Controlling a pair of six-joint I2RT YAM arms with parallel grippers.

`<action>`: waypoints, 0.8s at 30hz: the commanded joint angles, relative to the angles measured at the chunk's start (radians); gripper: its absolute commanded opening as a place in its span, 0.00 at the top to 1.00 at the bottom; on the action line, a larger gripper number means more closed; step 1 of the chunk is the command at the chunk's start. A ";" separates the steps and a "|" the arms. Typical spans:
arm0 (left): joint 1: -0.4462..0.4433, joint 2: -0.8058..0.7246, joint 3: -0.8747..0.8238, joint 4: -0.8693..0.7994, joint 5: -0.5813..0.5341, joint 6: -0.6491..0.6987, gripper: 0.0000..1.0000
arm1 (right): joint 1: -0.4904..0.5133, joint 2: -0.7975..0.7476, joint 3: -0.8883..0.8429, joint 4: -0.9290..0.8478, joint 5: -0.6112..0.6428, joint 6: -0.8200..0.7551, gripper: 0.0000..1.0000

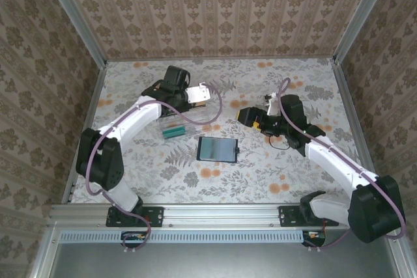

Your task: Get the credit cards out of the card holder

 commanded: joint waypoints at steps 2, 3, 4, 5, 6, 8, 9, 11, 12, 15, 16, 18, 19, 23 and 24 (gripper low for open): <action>-0.013 -0.121 0.006 0.083 -0.042 -0.234 0.73 | 0.011 0.039 0.032 -0.069 0.010 -0.035 0.06; -0.013 -0.138 0.010 0.066 -0.037 -0.303 0.71 | 0.019 0.053 0.042 -0.089 0.019 -0.051 0.09; -0.014 -0.151 0.014 0.046 -0.031 -0.357 0.70 | 0.028 0.065 0.049 -0.112 0.030 -0.066 0.12; -0.015 -0.164 0.019 0.020 -0.034 -0.429 0.69 | 0.043 0.080 0.060 -0.140 0.054 -0.084 0.15; -0.017 -0.175 0.027 -0.005 -0.046 -0.520 0.69 | 0.060 0.093 0.068 -0.166 0.089 -0.098 0.17; -0.017 -0.195 0.046 -0.088 -0.034 -0.683 0.70 | 0.092 0.118 0.069 -0.189 0.142 -0.115 0.29; -0.020 -0.205 0.046 -0.133 -0.043 -0.790 0.71 | 0.102 0.134 0.066 -0.193 0.158 -0.110 0.39; -0.020 -0.224 0.022 -0.192 -0.010 -0.959 0.72 | 0.121 0.164 0.059 -0.185 0.163 -0.106 0.56; -0.021 -0.235 0.001 -0.206 0.027 -1.010 0.73 | 0.132 0.176 0.058 -0.183 0.172 -0.106 0.63; -0.032 -0.283 -0.140 -0.140 0.136 -1.180 0.72 | 0.170 0.203 0.054 -0.180 0.213 -0.102 0.64; -0.042 -0.300 -0.187 -0.109 0.149 -1.232 0.71 | 0.179 0.241 0.054 -0.178 0.223 -0.100 0.65; -0.053 -0.326 -0.280 -0.045 0.175 -1.325 0.70 | 0.191 0.273 0.058 -0.178 0.234 -0.096 0.67; -0.057 -0.337 -0.321 -0.006 0.196 -1.368 0.69 | 0.195 0.290 0.057 -0.176 0.236 -0.092 0.68; -0.076 -0.343 -0.453 0.119 0.256 -1.524 0.67 | 0.221 0.354 0.058 -0.165 0.239 -0.089 0.69; -0.082 -0.339 -0.474 0.142 0.265 -1.550 0.67 | 0.228 0.367 0.062 -0.168 0.240 -0.090 0.69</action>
